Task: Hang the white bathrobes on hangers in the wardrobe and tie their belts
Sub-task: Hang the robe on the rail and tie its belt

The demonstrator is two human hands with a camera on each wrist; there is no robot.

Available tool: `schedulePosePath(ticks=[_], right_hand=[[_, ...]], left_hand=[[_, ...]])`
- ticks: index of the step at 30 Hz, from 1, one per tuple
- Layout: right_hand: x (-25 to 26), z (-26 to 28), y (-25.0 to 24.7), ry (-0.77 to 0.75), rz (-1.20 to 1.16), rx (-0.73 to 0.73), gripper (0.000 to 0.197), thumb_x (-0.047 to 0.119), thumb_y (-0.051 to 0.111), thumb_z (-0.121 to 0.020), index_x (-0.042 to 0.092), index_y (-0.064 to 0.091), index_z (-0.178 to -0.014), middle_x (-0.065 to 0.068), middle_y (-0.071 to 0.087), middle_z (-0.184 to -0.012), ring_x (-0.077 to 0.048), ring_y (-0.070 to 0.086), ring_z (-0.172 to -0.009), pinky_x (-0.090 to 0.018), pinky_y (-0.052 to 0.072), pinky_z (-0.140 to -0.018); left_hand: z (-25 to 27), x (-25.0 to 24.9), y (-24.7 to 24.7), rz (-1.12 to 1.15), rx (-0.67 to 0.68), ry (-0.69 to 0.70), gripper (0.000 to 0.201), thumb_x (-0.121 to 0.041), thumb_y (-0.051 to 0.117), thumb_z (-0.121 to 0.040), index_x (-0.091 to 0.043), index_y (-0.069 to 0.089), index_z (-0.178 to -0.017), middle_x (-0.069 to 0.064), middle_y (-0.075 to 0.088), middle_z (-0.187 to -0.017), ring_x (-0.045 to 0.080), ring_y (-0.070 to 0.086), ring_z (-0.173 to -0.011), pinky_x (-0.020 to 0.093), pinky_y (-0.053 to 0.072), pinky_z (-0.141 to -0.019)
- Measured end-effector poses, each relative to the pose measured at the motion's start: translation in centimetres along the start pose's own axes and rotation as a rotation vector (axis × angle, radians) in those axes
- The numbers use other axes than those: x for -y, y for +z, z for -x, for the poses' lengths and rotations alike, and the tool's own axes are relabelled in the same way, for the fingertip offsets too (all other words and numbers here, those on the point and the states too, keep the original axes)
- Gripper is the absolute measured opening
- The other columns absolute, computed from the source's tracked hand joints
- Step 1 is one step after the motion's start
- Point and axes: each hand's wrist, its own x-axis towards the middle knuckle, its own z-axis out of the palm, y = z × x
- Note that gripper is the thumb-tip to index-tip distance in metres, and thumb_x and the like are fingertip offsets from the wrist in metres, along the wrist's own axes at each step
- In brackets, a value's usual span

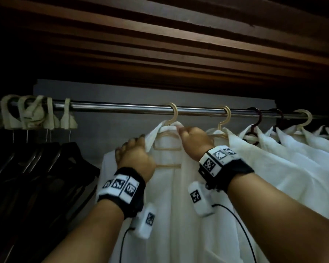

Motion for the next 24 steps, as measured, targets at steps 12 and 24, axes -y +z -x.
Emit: schedulePosePath(ticks=[12,24], right_hand=[[-1.9,2.6,0.0,-0.254,0.268,-0.013,0.037,0.054,0.043,-0.095,0.02,0.051,-0.11,-0.002,0.062,-0.101,-0.023,0.06,-0.091,-0.034,0.045,-0.078],[2.5,1.4,-1.7,0.118,0.169,0.058,0.048,0.042,0.027,-0.104,0.011,0.05,-0.132,-0.014,0.053,-0.136,-0.03,0.049,-0.126,-0.035,0.034,-0.099]], left_hand=[[-2.1,-0.5,0.7,0.359,-0.051,0.176,0.039,-0.059,0.035,-0.087,-0.027,0.056,-0.096,0.001,0.064,-0.088,0.029,0.059,-0.092,0.044,0.046,-0.087],[-2.1,0.3,1.6,0.338,-0.093,0.166,0.037,-0.041,0.03,-0.1,-0.022,0.057,-0.117,0.005,0.062,-0.112,0.029,0.052,-0.109,0.037,0.034,-0.095]])
